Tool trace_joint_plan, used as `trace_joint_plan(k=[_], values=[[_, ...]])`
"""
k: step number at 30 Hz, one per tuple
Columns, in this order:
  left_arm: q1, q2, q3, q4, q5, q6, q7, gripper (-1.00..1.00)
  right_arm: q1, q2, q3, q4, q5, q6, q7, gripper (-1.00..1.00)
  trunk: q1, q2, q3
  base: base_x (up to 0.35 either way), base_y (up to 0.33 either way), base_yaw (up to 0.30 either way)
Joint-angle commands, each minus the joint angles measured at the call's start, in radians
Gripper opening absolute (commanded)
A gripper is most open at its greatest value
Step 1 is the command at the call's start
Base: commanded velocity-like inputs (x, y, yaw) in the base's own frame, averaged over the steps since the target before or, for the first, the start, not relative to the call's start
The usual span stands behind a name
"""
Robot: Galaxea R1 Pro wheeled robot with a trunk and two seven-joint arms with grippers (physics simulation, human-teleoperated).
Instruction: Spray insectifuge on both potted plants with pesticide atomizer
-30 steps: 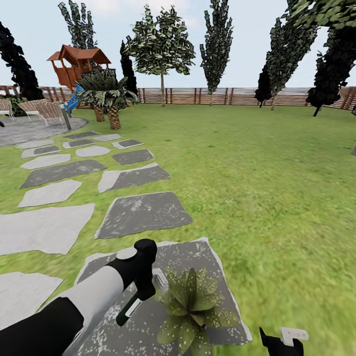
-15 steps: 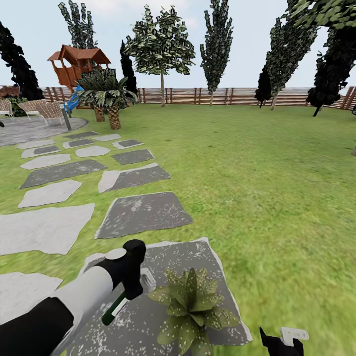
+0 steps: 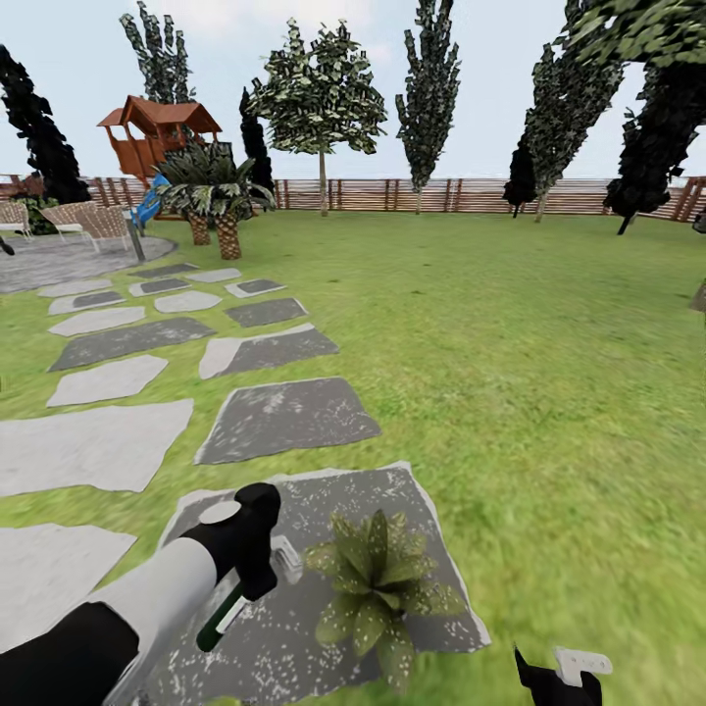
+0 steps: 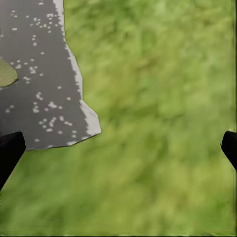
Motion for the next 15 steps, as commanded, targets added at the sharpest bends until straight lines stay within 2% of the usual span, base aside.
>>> trace_joint_plan(k=[1,4,7,10,12,14,15], values=[[0.000,0.001,0.005,-0.002,-0.009,0.006,-0.009,-1.00,-0.001,0.000,-0.009,0.001,0.005,-0.004,0.007,1.00,-0.001,0.000,-0.001,-0.337,0.000,0.000],[0.000,0.003,0.017,-0.007,-0.009,0.002,-0.005,-1.00,-0.001,0.000,-0.009,0.001,0.005,-0.004,0.007,1.00,-0.001,0.000,-0.001,-0.337,0.000,0.000],[0.000,0.004,0.028,-0.011,-0.008,-0.006,0.026,-1.00,-0.001,0.000,-0.009,0.001,0.005,-0.004,0.006,1.00,-0.001,0.000,-0.001,-0.337,0.000,0.000],[0.019,0.003,0.076,-0.013,0.001,-0.026,0.076,-1.00,-0.001,0.001,-0.009,0.001,0.005,-0.004,0.007,1.00,-0.001,0.000,-0.001,-0.337,0.000,0.000],[0.041,0.002,0.113,-0.012,0.007,-0.110,0.110,-1.00,-0.001,0.002,-0.008,0.001,0.005,-0.004,0.007,1.00,-0.001,0.000,-0.001,-0.337,0.000,0.000],[0.070,0.002,0.170,-0.010,0.022,-0.200,0.143,-1.00,-0.001,0.003,-0.008,0.001,0.005,-0.004,0.007,1.00,-0.001,0.000,-0.001,-0.337,0.000,0.000],[0.088,0.003,0.214,-0.008,0.032,-0.239,0.165,-1.00,-0.001,0.003,-0.008,0.001,0.005,-0.004,0.007,1.00,-0.001,0.000,-0.001,-0.337,0.000,0.000]])
